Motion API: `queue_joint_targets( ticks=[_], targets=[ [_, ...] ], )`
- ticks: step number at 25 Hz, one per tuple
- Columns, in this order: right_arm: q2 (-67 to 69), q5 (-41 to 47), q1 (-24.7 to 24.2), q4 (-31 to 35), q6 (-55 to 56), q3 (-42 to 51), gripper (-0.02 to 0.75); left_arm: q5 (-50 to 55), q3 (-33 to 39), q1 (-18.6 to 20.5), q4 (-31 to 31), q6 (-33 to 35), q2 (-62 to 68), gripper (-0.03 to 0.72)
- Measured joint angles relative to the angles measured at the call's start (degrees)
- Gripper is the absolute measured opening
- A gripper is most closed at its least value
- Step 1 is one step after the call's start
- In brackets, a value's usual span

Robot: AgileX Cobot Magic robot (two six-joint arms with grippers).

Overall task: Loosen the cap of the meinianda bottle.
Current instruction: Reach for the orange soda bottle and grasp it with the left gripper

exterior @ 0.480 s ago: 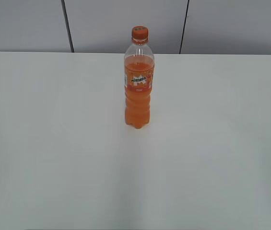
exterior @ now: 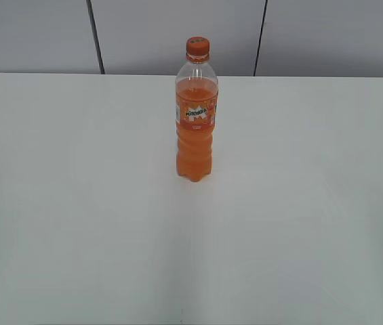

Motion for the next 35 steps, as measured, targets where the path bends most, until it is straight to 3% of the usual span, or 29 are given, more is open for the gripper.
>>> queue_joint_targets(
  ticks=[4,10,16,23,27,32,35],
  targets=[
    [0.0,0.0,0.0,0.0,0.0,0.0,0.583,-5.3,-0.8,0.0,0.0,0.0,3.8,0.318],
    [0.0,0.0,0.0,0.0,0.0,0.0,0.583,-24.5,1.0,0.0,0.0,4.3,14.8,0.383],
    [0.0,0.0,0.0,0.0,0.0,0.0,0.583,-47.1,4.2,-0.6,-4.2,7.2,29.4,0.418],
    [0.0,0.0,0.0,0.0,0.0,0.0,0.583,-71.5,4.4,-1.5,-5.1,7.5,47.2,0.426],
    [0.0,0.0,0.0,0.0,0.0,0.0,0.583,-80.1,4.4,-1.5,-4.7,7.4,54.8,0.426],
    [0.0,0.0,0.0,0.0,0.0,0.0,0.583,-90.2,4.4,-1.5,-1.8,2.1,63.8,0.426],
    [0.0,0.0,0.0,0.0,0.0,0.0,0.583,-94.9,4.4,-1.5,5.5,-4.3,68.8,0.426]
  ],
)
